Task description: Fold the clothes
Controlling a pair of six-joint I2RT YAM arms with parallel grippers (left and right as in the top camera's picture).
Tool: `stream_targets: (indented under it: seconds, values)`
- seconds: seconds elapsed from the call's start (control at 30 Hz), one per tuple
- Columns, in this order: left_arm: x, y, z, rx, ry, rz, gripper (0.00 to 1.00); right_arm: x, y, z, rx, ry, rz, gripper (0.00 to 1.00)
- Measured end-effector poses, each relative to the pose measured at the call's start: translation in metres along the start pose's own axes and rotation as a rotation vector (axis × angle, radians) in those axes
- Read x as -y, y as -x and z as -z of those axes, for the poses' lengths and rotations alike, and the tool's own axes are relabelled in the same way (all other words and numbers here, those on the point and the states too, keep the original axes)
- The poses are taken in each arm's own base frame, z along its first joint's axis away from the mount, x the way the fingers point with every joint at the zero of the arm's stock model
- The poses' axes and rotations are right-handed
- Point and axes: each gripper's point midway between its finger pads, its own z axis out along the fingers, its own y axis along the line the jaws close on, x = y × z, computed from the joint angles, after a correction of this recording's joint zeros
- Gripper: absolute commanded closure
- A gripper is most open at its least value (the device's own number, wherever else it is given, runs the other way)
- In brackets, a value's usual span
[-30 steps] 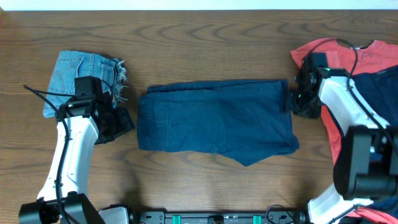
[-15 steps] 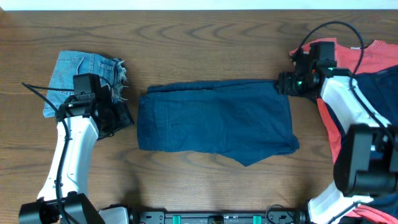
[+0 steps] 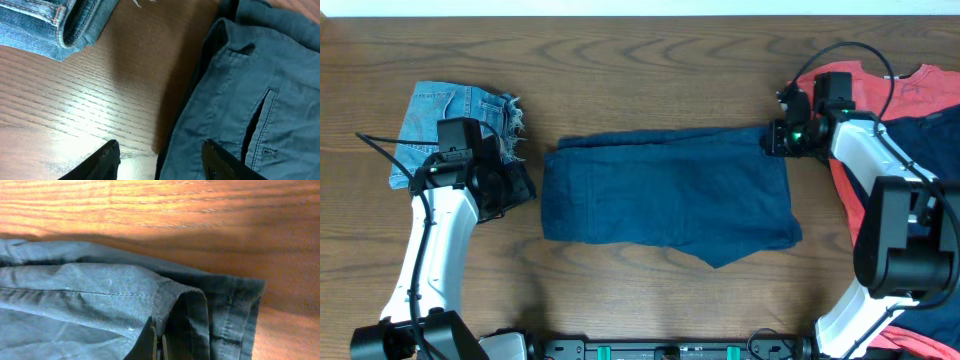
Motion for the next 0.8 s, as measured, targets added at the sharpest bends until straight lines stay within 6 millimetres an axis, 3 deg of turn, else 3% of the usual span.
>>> stream_targets:
  seconds: [0.2, 0.3, 0.47, 0.63, 0.8]
  values:
    - [0.0, 0.001, 0.0, 0.003, -0.002, -0.001, 0.46, 0.002, 0.013, 0.048, 0.076, -0.028, -0.028, 0.99]
    - [0.001, 0.001, 0.0, 0.005, -0.005, -0.002, 0.46, 0.006, 0.014, 0.062, 0.087, -0.077, -0.055, 0.99]
    - [0.002, 0.002, 0.0, 0.009, -0.009, -0.007, 0.46, 0.012, 0.008, 0.062, 0.063, -0.111, -0.077, 0.99]
    - [0.016, 0.011, 0.001, 0.04, -0.085, -0.068, 0.47, 0.006, 0.008, 0.061, 0.064, -0.079, -0.048, 0.99]
    - [0.039, 0.034, 0.002, 0.132, -0.2, -0.173, 0.59, 0.004, 0.009, 0.061, 0.065, -0.069, -0.037, 0.98]
